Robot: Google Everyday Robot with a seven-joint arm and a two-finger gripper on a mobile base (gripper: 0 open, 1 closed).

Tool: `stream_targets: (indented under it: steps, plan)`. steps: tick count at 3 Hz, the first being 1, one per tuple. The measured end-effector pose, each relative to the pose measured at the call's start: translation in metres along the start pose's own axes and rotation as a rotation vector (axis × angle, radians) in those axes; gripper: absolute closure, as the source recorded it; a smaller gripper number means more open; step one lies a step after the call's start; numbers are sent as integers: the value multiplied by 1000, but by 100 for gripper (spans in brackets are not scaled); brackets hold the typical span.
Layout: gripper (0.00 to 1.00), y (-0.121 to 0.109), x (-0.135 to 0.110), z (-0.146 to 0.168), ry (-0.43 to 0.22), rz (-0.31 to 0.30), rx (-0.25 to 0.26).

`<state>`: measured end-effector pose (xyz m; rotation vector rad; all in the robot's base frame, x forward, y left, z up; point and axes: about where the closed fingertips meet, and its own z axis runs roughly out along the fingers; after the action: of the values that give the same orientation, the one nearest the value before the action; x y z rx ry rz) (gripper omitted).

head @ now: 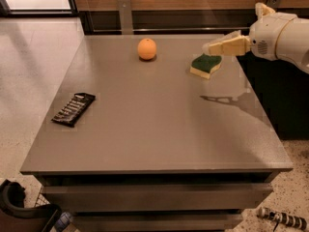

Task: Move sponge near rxbar chocolate

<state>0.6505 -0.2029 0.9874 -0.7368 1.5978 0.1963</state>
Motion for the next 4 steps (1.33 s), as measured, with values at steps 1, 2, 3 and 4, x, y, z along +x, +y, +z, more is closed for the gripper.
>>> stream_targets:
  steps: [1, 2, 3, 4]
  plan:
    - [0, -3, 2, -1, 6, -4, 8]
    - [0, 0, 6, 4, 12, 11, 4]
    - [0, 10, 31, 25, 25, 90, 6]
    - [0, 18, 59, 44, 17, 171, 27]
